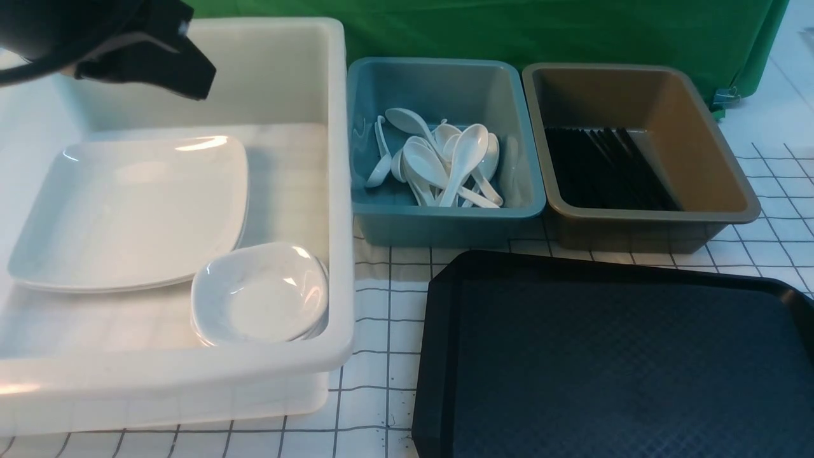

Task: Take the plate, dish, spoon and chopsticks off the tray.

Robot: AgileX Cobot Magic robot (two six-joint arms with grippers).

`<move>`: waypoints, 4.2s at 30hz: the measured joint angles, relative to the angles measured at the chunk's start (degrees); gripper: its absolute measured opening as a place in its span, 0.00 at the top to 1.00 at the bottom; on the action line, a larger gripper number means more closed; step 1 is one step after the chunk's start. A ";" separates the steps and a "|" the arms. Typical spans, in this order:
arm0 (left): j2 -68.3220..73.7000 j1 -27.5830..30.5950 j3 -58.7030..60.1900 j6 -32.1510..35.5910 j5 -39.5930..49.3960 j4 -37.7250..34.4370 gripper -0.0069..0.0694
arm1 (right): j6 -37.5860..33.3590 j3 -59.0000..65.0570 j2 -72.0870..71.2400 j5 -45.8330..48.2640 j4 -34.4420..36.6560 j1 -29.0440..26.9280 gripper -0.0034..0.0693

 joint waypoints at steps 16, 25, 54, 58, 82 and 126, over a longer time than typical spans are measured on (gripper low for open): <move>0.00 -0.07 0.00 -0.57 1.21 0.00 0.91 | -0.10 0.00 0.00 0.06 0.19 0.00 0.89; 0.00 -0.07 0.00 -1.51 2.35 0.00 0.91 | -0.10 4.21 -0.45 -6.56 3.17 -3.16 0.87; 0.00 -0.07 0.00 -1.68 2.51 3.21 0.91 | -0.10 29.93 -14.96 -3.59 3.02 -56.27 0.79; 0.00 -0.07 0.00 -1.68 2.51 2.13 0.91 | -0.10 29.93 -14.96 -3.40 2.97 -57.81 0.78; -15.21 -8.33 3.42 -5.40 2.46 8.94 0.91 | -12.12 29.93 -14.96 -2.71 3.20 -57.82 0.71; -67.30 -8.33 58.92 -11.64 -41.74 9.11 0.91 | -13.32 29.93 -14.96 -2.94 5.74 -57.82 0.62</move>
